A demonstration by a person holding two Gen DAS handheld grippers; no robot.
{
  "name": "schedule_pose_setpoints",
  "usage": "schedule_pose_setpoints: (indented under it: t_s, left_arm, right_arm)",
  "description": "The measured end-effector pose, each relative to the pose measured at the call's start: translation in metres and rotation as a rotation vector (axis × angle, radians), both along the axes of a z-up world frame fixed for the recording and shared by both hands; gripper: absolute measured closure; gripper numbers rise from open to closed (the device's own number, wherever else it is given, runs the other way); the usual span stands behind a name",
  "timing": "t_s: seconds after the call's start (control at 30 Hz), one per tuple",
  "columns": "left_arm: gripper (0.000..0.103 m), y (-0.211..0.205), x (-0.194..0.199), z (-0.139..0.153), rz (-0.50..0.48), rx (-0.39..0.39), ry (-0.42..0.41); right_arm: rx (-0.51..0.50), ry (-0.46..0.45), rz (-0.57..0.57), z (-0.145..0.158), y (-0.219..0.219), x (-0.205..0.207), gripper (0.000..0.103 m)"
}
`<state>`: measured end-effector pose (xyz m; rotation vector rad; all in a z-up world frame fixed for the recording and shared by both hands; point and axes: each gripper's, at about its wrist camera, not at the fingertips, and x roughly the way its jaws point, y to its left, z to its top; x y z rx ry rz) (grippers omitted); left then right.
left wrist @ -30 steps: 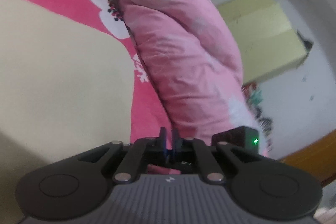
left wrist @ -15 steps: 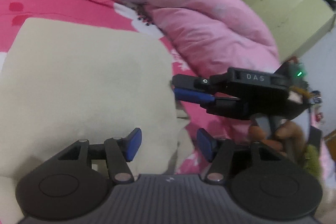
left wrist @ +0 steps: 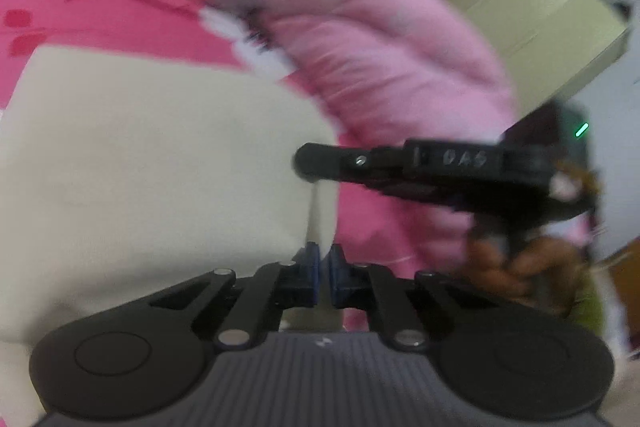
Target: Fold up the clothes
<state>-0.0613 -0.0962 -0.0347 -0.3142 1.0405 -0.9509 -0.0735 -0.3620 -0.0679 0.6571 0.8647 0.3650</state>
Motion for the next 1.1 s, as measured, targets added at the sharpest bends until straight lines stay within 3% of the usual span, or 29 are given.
schedule_pose_setpoints:
  t_s: [0.07, 0.17, 0.3, 0.4, 0.63, 0.73, 0.77, 0.87, 0.97, 1.1]
  left_arm:
    - [0.098, 0.0, 0.001, 0.01, -0.014, -0.052, 0.009]
    - [0.098, -0.016, 0.004, -0.004, -0.039, -0.052, 0.046]
    - [0.097, -0.044, 0.007, -0.068, -0.058, 0.023, 0.144]
    - [0.097, -0.04, 0.008, -0.082, -0.04, -0.02, 0.17]
    - [0.094, -0.037, 0.003, -0.08, -0.016, -0.06, 0.137]
    - [0.076, -0.034, -0.007, -0.07, -0.027, -0.058, 0.099]
    - [0.062, -0.032, -0.011, -0.063, -0.046, -0.053, 0.077]
    - [0.052, -0.001, -0.032, -0.027, -0.047, -0.032, -0.053]
    - [0.044, 0.056, -0.044, 0.004, 0.078, -0.049, -0.132]
    - [0.038, 0.12, -0.053, 0.006, 0.302, 0.065, -0.174]
  right_arm:
    - [0.017, -0.038, 0.003, 0.015, -0.007, -0.005, 0.1]
    - [-0.021, -0.039, 0.0, 0.021, -0.018, -0.006, 0.1]
    - [-0.2, 0.029, 0.002, -0.017, -0.011, 0.001, 0.1]
    - [-0.246, 0.073, -0.017, -0.037, -0.007, 0.004, 0.099]
    - [-0.348, -0.085, -0.016, 0.005, 0.011, -0.003, 0.094]
    - [-0.502, -0.062, 0.038, -0.019, 0.03, 0.012, 0.094]
    - [-0.534, -0.029, 0.039, -0.032, 0.03, 0.017, 0.094]
    - [-0.455, 0.013, -0.002, -0.045, 0.014, 0.02, 0.093]
    - [-0.443, 0.019, -0.026, -0.045, 0.004, 0.015, 0.083]
    - [-0.416, 0.027, -0.064, -0.048, -0.003, 0.014, 0.075]
